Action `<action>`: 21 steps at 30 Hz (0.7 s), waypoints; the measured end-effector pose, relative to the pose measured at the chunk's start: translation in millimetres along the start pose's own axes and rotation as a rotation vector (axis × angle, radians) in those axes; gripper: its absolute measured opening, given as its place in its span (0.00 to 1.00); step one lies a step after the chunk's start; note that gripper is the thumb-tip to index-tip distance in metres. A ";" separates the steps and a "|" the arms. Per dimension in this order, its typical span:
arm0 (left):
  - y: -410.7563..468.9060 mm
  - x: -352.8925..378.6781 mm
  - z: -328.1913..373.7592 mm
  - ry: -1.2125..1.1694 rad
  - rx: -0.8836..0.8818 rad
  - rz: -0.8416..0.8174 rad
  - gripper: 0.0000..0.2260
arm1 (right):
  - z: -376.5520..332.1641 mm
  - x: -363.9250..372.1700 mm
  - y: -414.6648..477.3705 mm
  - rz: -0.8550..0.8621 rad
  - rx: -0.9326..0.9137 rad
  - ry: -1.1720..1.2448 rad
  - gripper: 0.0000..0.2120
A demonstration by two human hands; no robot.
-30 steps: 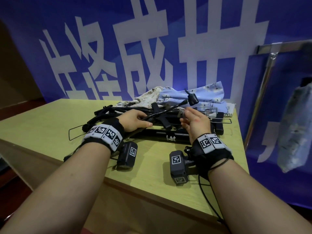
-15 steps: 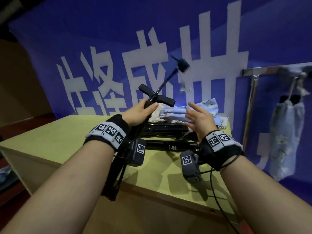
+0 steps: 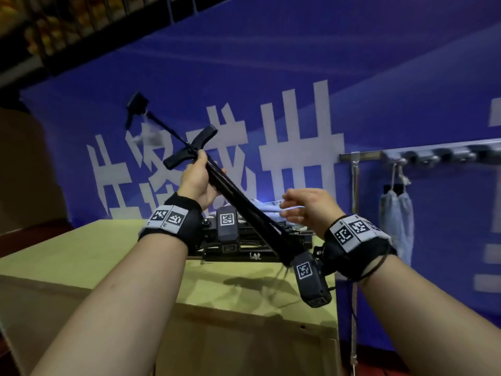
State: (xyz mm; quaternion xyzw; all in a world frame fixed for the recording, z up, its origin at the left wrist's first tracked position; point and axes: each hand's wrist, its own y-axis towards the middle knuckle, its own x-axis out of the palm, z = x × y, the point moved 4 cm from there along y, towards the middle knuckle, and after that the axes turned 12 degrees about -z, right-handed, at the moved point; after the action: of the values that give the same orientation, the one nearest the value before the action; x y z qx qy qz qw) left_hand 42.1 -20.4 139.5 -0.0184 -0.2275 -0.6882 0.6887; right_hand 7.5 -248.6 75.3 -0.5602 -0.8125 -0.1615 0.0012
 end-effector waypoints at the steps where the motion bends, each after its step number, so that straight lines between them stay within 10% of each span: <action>1: -1.7 2.1 -2.4 -0.043 -0.003 0.018 0.26 | 0.9 0.8 -4.2 -0.033 0.025 -0.009 0.10; 7: 0.6 23.5 -27.8 -0.260 0.023 0.106 0.14 | 23.6 3.1 -12.6 -0.180 0.229 -0.010 0.15; 13: 14.2 32.0 -65.8 -0.353 -0.005 0.087 0.15 | 47.3 -16.4 8.6 0.017 0.236 -0.173 0.26; 21: 43.6 28.6 -116.7 -0.400 -0.103 -0.031 0.22 | 61.7 -38.7 51.7 0.198 0.024 0.501 0.30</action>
State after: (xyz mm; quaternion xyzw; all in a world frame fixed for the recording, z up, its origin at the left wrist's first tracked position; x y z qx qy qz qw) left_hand 115.9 -84.5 57.3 -0.1862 -0.3243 -0.6921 0.6174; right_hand 80.0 -251.0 23.2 -0.5795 -0.7298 -0.2845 0.2249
